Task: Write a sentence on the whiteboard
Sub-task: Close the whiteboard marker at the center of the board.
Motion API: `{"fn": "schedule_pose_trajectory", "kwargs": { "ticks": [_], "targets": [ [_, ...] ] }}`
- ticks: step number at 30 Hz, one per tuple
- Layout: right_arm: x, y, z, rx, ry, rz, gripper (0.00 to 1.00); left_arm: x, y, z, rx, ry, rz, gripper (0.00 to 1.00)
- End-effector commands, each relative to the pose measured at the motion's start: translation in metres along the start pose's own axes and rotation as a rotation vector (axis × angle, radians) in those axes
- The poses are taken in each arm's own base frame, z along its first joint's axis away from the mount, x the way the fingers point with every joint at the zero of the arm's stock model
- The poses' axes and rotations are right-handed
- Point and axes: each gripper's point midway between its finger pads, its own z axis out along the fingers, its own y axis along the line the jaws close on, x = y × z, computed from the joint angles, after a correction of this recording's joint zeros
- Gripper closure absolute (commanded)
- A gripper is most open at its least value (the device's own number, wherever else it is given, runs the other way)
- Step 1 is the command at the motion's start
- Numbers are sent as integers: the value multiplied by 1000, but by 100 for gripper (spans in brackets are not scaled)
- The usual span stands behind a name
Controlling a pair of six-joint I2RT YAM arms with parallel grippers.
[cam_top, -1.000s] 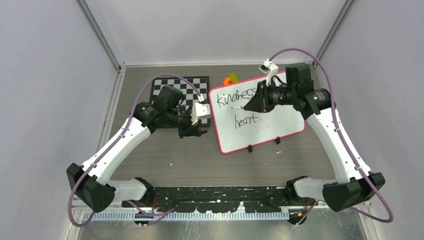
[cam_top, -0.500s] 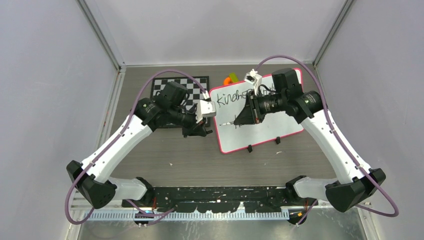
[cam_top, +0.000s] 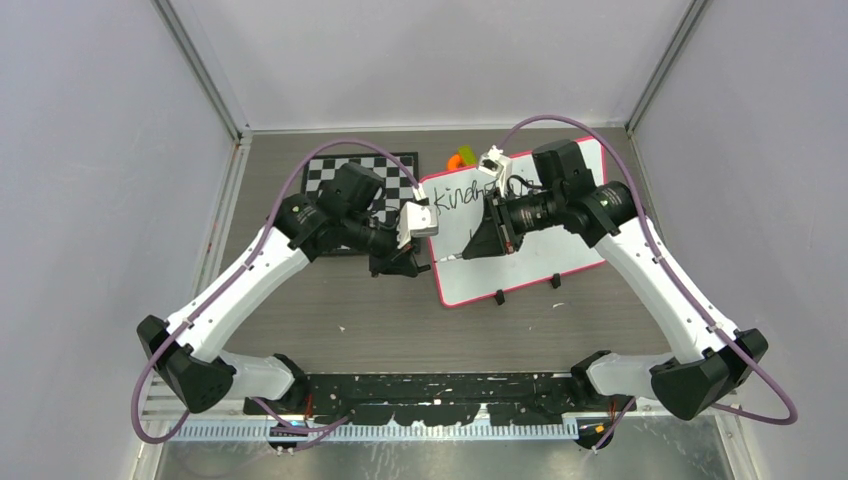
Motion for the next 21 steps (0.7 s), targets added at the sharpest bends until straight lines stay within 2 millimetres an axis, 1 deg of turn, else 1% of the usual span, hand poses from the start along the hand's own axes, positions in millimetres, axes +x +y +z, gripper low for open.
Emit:
{"fn": "schedule_pose_trajectory", "kwargs": {
  "ticks": [1, 6, 21],
  "targets": [
    [0, 7, 0, -25, 1, -27, 100, -22, -6, -6, 26, -58, 29, 100],
    [1, 10, 0, -31, 3, -36, 100, -22, -7, -5, 24, -57, 30, 100],
    [1, 13, 2, -38, 14, -45, 100, -31, -11, -4, 42, -72, 34, 100]
  ]
}}
